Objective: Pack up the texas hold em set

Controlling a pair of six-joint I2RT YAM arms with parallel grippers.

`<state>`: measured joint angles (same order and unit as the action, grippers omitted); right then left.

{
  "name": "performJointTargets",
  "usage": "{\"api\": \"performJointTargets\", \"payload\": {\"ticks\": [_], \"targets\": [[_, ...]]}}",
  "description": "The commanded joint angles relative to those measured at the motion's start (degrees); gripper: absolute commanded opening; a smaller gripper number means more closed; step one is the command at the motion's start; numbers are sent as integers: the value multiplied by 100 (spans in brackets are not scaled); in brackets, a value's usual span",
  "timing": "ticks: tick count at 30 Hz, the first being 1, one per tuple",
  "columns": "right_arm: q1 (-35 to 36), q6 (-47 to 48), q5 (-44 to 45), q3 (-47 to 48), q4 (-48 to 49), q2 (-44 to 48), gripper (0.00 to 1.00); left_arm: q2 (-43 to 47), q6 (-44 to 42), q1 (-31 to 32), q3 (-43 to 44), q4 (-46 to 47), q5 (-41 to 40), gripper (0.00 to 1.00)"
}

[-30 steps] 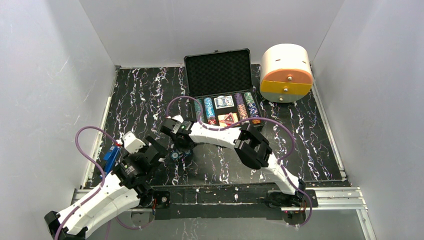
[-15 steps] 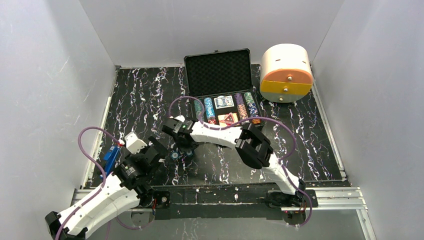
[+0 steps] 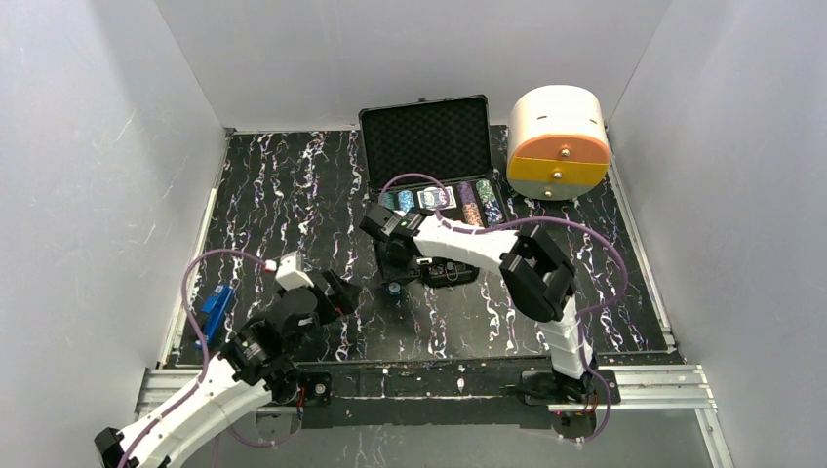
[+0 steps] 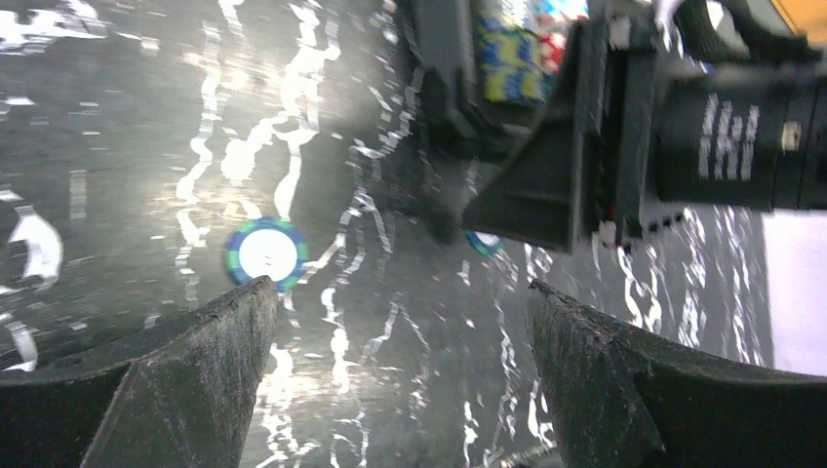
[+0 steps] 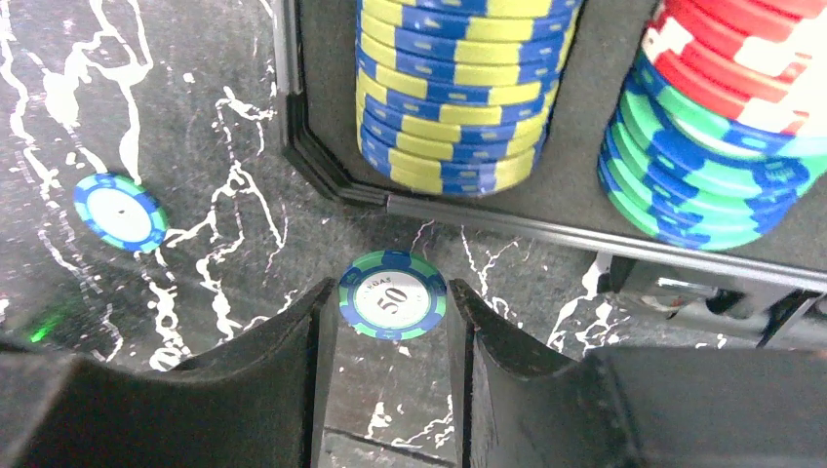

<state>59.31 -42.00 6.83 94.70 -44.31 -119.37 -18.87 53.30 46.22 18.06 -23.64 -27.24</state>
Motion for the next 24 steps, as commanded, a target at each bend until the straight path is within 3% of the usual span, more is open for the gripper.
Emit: {"api": "performJointTargets", "payload": {"ticks": [1,6,13,20,24], "targets": [[-47,-306,-396,-249,335,459,46,-476,-702,-20,-187,1205,1460,95],[-150,-471,-622,-589,571,731,47,-1337,-479,-21,-349,2240,2056,90],[-234,-617,-926,-802,789,868,47,-2043,803,-23,-948,4241,1793,83],[-347,-793,-1148,-1047,1115,981,47,-2374,1489,-25,-1273,4667,1472,75],[-365,-869,-1190,-1084,1191,985,47,-2677,1440,-17,-1358,5361,1565,63]]}}
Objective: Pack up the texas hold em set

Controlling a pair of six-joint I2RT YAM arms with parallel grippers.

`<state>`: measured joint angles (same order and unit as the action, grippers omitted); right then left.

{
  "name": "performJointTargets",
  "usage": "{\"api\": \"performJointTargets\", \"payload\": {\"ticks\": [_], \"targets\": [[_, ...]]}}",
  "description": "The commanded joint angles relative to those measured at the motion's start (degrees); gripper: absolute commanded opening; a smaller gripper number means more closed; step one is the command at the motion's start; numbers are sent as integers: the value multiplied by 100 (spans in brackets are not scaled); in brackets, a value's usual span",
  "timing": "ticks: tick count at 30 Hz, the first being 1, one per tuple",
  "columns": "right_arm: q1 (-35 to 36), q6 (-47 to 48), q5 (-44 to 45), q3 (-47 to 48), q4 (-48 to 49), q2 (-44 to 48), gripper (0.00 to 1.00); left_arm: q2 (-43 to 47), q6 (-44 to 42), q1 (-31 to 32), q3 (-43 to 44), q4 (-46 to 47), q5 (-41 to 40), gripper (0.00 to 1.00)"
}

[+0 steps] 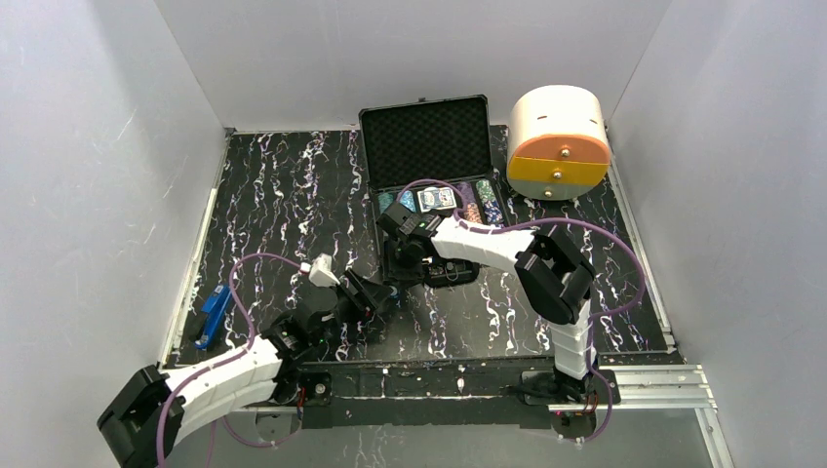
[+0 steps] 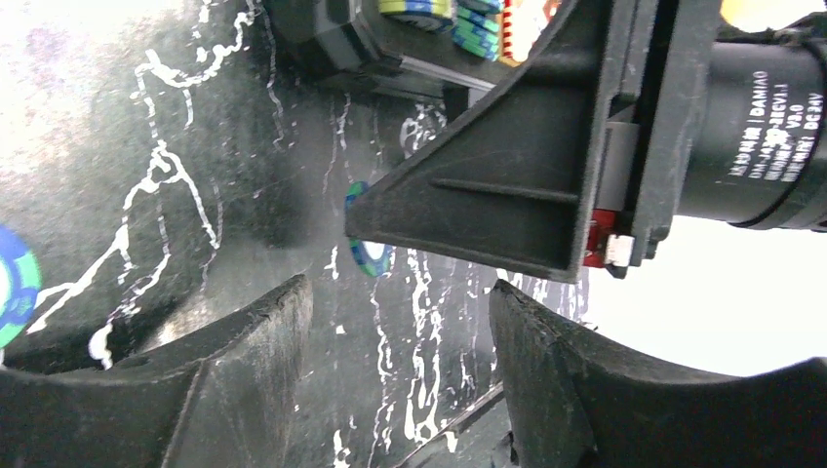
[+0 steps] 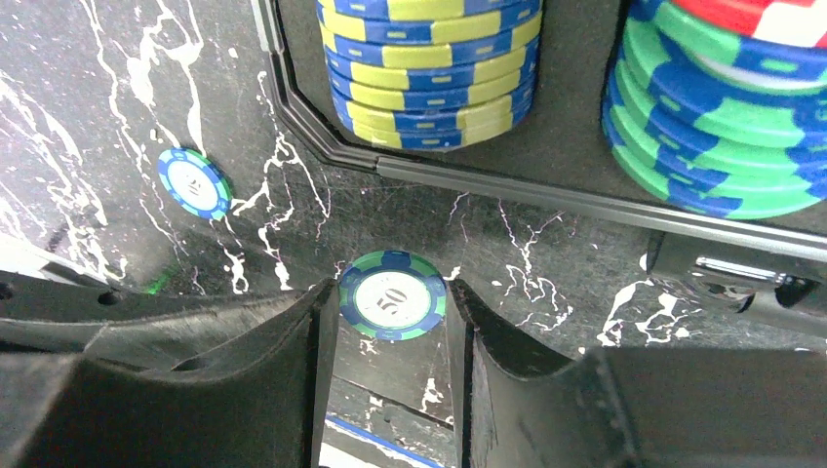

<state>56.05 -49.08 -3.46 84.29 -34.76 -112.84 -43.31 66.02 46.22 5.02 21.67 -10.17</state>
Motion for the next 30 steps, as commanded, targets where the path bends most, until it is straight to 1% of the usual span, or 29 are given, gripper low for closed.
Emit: {"api": "performJointTargets", "payload": {"ticks": [1,2,4,7,9,13,19,26,30], "targets": [[-41,-179,-170,-49,248,325,47,-371,197,-20,-19,869,-101,60],[-41,-193,-186,-53,265,330,47,-501,226,-18,8,889,-65,58],[-49,-217,-206,-45,283,326,47,-710,353,-17,18,923,-31,57],[-64,-251,-240,-35,307,309,47,-821,487,-19,-20,902,-98,60],[-60,-275,-258,-52,334,320,47,-864,548,-23,-24,909,-147,60],[-62,-303,-287,-75,347,331,47,-937,608,-25,8,999,-263,55],[-68,-336,-373,-103,380,352,47,-1196,680,-19,92,1096,-477,46],[-67,-357,-442,-141,416,387,47,-1570,795,-19,114,1441,-553,40],[-65,-387,-482,-200,438,375,47,-1615,822,-12,204,1558,-571,36]]}}
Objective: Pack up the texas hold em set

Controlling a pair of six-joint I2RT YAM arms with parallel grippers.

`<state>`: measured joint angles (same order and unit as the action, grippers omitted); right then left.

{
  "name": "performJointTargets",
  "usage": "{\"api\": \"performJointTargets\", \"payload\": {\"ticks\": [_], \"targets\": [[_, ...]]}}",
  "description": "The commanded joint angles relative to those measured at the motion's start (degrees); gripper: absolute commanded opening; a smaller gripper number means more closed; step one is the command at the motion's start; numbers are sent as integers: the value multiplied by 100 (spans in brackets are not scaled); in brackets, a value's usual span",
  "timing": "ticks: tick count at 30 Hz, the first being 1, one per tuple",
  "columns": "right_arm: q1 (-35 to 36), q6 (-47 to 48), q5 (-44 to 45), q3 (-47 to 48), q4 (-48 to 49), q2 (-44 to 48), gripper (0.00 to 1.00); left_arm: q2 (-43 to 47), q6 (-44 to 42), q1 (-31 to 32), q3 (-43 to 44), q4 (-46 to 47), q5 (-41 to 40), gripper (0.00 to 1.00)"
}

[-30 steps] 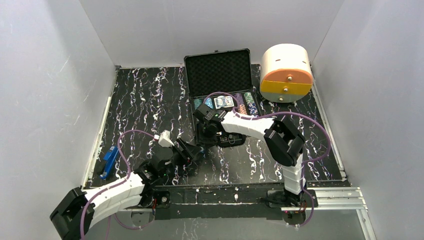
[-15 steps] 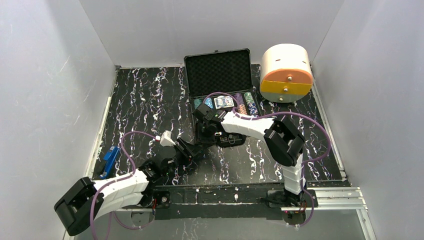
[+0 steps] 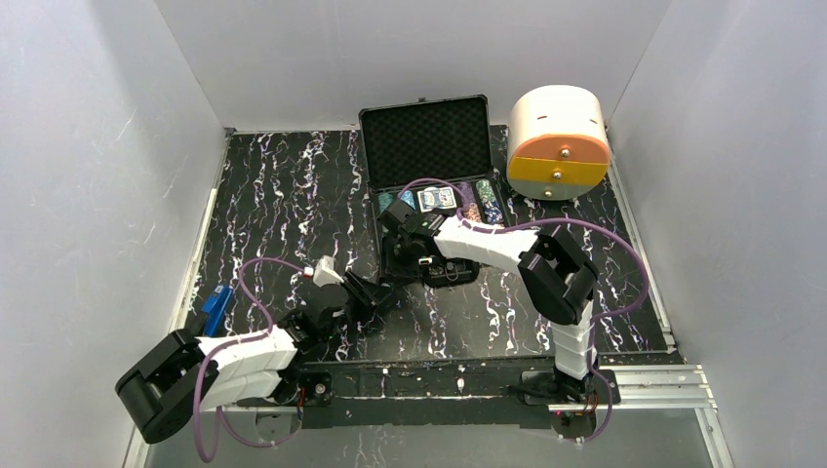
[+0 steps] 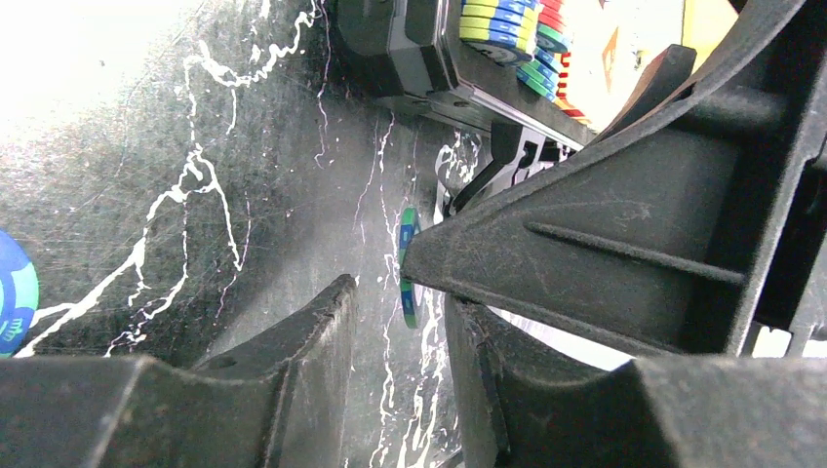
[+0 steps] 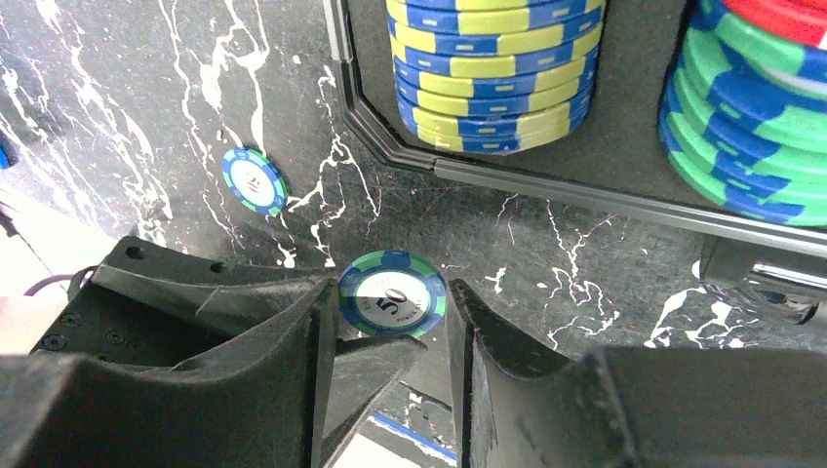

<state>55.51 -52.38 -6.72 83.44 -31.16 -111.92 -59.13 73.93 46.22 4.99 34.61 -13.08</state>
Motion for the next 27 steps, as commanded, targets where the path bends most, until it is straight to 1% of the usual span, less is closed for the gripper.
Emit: {"api": "performJointTargets", "payload": {"ticks": [1,5,8,12,18,20,21,22,27], "targets": [[-6,-68,-170,-138,90,287,47,-47,26,-20,234,264,-275,35],[0,-97,-207,-171,127,275,47,-85,147,-17,248,296,-265,30],[2,-92,-209,-183,127,263,47,-66,245,-19,223,310,-257,24],[2,-88,-224,-210,145,247,47,-56,280,-23,220,318,-265,14],[19,-55,-180,-179,113,261,47,-242,269,-24,245,380,-261,1],[16,-50,-167,-179,97,270,47,-309,239,-17,268,420,-228,0],[20,-45,-157,-179,88,278,48,-323,218,-22,278,444,-218,0],[18,-30,-150,-172,72,283,52,-339,173,-25,289,442,-194,0],[-32,49,57,-231,66,544,76,-212,-82,-20,223,435,-21,0]]}}
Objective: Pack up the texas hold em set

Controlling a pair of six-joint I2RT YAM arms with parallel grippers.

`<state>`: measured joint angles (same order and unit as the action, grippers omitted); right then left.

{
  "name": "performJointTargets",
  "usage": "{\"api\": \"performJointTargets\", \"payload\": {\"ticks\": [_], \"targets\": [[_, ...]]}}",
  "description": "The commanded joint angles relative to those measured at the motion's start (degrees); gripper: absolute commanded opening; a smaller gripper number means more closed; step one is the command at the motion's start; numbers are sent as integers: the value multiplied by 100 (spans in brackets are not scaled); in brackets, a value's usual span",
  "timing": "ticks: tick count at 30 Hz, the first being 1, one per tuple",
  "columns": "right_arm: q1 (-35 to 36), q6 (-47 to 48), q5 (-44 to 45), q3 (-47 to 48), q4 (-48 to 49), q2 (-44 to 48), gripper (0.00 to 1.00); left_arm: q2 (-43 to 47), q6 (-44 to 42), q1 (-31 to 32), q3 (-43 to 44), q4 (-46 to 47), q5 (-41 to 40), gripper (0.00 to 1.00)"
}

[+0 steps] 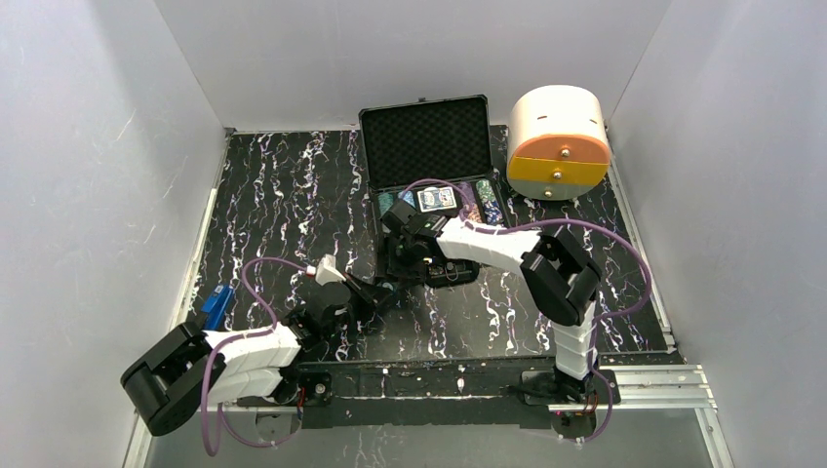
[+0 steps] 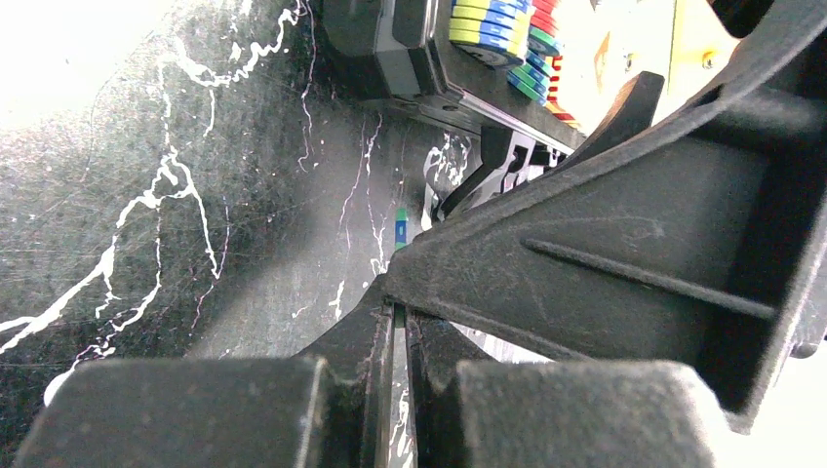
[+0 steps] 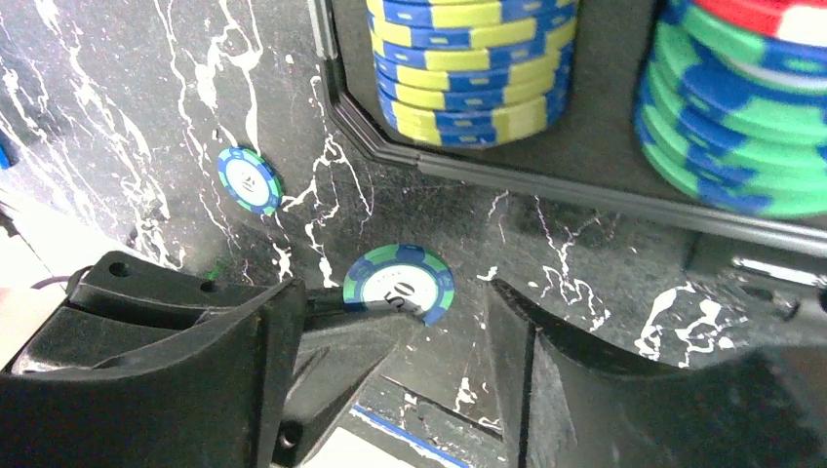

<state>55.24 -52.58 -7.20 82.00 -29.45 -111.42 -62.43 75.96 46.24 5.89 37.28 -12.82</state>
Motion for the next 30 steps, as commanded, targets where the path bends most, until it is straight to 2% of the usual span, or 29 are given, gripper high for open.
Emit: {"api": "performJointTargets", "payload": {"ticks": [1,4,7,12,15,18,23,27,30], "targets": [[-50,90,168,-125,-100,614,80,181,-370,-27,87,166,14,0],[-303,166,197,-436,57,1055,85,419,-648,-25,-24,107,281,0],[-714,381,-214,-1157,778,1729,84,713,-1120,-27,-2,13,733,0],[-1374,1075,-2189,-2462,2724,2957,79,1174,-2348,-27,610,-445,2106,0],[-1428,1673,-3036,-2814,3314,3544,77,1353,-3019,-35,1109,-843,2987,0],[-1429,2103,-3452,-2979,3460,4103,75,1454,-3496,-28,1558,-1151,3657,0],[-1436,2373,-4015,-3043,3521,4577,63,1455,-3743,-34,2167,-1367,4420,0],[-1437,2558,-4288,-3041,3389,4819,57,1476,-3976,-30,2551,-1734,4709,0],[-1437,2703,-4919,-3124,3505,4979,50,1511,-4106,-28,2688,-1818,4866,0]]}}
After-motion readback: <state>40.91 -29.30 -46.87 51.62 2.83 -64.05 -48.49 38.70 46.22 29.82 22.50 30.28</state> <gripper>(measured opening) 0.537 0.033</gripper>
